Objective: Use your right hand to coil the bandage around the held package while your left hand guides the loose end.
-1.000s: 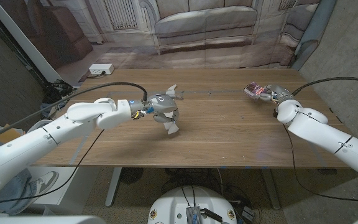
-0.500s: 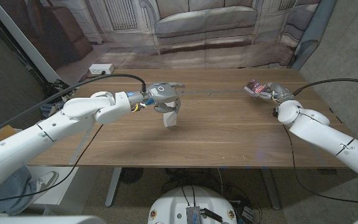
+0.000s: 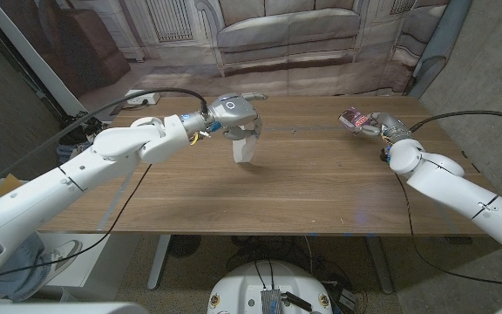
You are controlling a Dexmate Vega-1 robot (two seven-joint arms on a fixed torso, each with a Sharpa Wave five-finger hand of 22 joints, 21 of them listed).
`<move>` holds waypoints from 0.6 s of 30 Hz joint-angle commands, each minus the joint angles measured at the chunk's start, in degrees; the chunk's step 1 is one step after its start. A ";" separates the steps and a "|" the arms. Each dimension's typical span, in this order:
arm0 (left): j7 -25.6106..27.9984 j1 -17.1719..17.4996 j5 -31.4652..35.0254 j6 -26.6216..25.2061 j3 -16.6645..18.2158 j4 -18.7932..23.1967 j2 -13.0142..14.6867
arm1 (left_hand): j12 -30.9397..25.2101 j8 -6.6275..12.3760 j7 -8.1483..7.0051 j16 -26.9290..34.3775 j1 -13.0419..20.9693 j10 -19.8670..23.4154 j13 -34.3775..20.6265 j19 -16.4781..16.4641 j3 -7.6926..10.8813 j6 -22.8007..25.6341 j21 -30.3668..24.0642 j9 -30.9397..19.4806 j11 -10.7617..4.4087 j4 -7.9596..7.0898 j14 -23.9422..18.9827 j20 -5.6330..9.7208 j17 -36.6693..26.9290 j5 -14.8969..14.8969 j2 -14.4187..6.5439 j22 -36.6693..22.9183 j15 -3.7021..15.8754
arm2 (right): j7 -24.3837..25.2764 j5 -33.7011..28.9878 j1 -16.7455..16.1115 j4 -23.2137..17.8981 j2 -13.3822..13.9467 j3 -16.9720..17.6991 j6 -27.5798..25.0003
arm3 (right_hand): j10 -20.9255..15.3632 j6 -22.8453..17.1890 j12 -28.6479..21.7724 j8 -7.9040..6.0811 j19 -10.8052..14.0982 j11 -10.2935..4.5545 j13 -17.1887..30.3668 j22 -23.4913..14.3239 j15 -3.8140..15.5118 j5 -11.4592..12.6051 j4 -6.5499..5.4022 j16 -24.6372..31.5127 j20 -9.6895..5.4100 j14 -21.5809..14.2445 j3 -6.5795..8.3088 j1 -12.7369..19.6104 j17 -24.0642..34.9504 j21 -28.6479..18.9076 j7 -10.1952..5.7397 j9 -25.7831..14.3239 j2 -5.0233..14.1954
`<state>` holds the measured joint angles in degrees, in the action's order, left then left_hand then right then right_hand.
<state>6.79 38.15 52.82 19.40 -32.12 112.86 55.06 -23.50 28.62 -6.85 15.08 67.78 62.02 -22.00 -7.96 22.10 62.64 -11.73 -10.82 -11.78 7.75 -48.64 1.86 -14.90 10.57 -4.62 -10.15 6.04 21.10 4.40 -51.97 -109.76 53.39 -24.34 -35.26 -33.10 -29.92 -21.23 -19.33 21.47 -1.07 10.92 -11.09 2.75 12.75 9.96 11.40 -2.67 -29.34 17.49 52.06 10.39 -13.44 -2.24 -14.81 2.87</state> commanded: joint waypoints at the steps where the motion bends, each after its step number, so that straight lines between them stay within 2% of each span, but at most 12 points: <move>1: 4.61 -5.68 2.85 -2.18 -2.09 -1.98 -6.14 | -0.39 0.52 0.59 0.38 0.70 0.05 -7.10 -0.25 0.42 0.34 -0.09 -0.06 -0.29 0.32 -0.71 0.71 -0.32 -0.17 -0.05 -0.08 6.54 | -0.24 0.40 -0.60 0.41 -0.58 0.78 4.57 | -9.19 -7.66 -0.56 -0.25 0.69 -8.70 0.18 -0.22 4.94 0.28 -1.65 0.11 -2.94 -0.81 2.11 3.60 0.08 -0.57 -6.75 -0.04 4.28; 9: 6.25 -9.81 3.87 -4.13 -3.86 -3.98 -9.65 | -0.63 0.65 0.59 0.50 0.79 0.07 -7.65 -0.41 0.51 0.45 -0.08 -0.08 -0.28 0.33 -1.12 1.28 -0.61 -0.24 0.05 -0.08 6.57 | -0.87 -0.30 -0.52 -0.42 -0.53 0.59 6.02 | -9.61 -8.24 -0.56 -0.28 0.99 -8.55 0.14 -0.23 4.95 0.32 -1.65 0.18 -2.85 -1.40 2.20 3.59 0.06 -0.67 -6.56 0.10 4.22; 10: 6.23 -10.25 3.89 -4.16 -4.17 -4.21 -9.91 | -0.68 0.67 0.46 0.48 0.79 0.12 -7.75 -0.39 0.53 0.45 -0.06 -0.08 -0.28 0.31 -1.14 1.32 -0.64 -0.25 0.07 -0.08 6.52 | -1.09 -0.37 -0.43 -0.38 -0.52 0.53 6.47 | -9.88 -8.95 -0.58 -0.44 1.00 -8.55 0.12 -0.24 4.98 0.35 -1.66 0.10 -2.85 -1.43 2.25 3.58 0.05 -0.66 -7.32 0.18 4.20; 18: 6.62 -12.27 2.74 -3.46 -5.62 -4.93 -11.01 | -0.85 0.71 0.52 0.43 0.79 0.22 -8.14 -0.45 0.66 0.39 -0.04 -0.08 -0.26 0.28 -1.30 1.51 -0.75 -0.29 0.15 -0.07 6.50 | -1.65 -0.23 -0.07 0.11 -1.37 0.71 8.47 | -10.33 -9.99 -0.60 -0.63 1.12 -8.64 0.09 -0.25 5.08 0.39 -1.69 0.15 -2.83 -1.95 2.34 3.54 0.05 -0.69 -7.57 0.33 4.18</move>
<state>12.32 29.38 55.95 16.14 -35.77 109.32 46.72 -23.96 28.85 -6.45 15.08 68.46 61.84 -22.66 -7.96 22.33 63.06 -11.73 -10.82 -11.62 7.99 -49.26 1.85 -15.32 10.38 -4.25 -10.15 6.44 20.19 4.33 -52.37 -109.74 52.70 -23.85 -29.41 -33.73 -30.83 -21.43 -19.67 22.19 -0.46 10.78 -11.09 2.82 12.71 10.20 11.40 -2.55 -30.78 17.74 52.01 10.39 -13.78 -1.33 -14.28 2.92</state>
